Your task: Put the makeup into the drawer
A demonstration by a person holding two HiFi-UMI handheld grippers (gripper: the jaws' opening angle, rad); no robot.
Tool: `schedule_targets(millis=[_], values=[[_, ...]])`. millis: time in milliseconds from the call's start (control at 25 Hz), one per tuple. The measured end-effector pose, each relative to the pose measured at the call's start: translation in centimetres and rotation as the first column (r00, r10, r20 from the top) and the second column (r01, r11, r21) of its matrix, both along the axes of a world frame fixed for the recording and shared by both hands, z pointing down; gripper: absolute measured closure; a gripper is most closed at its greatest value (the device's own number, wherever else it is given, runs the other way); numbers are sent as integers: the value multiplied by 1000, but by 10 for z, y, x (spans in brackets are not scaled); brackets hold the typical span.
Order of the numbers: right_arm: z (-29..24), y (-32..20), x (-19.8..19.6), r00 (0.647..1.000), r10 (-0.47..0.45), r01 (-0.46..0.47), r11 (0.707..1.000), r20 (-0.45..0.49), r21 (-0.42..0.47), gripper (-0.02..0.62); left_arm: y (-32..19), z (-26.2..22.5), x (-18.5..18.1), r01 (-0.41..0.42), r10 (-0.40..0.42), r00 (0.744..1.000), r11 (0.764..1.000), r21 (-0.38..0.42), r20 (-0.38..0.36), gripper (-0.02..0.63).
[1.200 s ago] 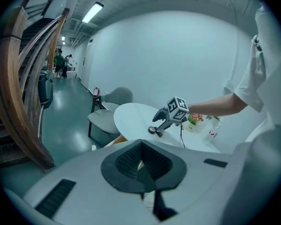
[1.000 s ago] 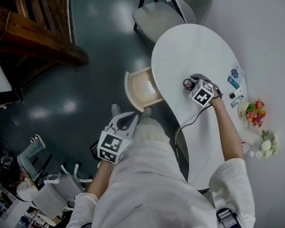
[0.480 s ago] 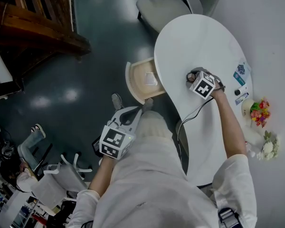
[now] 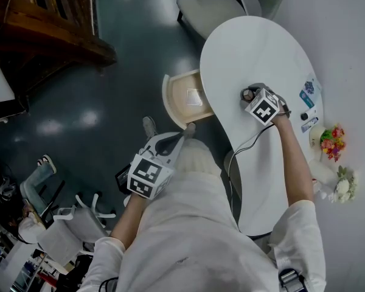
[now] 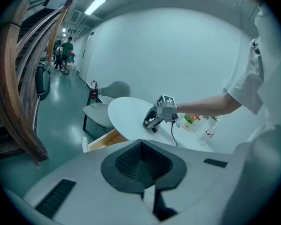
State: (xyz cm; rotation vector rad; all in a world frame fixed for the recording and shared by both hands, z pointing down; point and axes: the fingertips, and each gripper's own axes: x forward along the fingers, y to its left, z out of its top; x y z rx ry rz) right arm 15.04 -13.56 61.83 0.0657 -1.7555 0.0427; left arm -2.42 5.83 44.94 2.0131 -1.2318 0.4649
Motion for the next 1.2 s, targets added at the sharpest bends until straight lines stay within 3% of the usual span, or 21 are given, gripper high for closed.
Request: schedule_targets(millis=[280,600,1200], values=[[-38,12,-29,997,28,-31,999,71,30,371,3,-11,-16,-29,30,999,999,26,-16,597],[-68,49,-99,989,18,-23,999,149,33,371,8,-19,-52,-72,74,996,996,46,-41,598],[-8,110,-205,979,128,-128,992,156,-12,371,8,0,-132,-141,143,989,989,38,-47,598]])
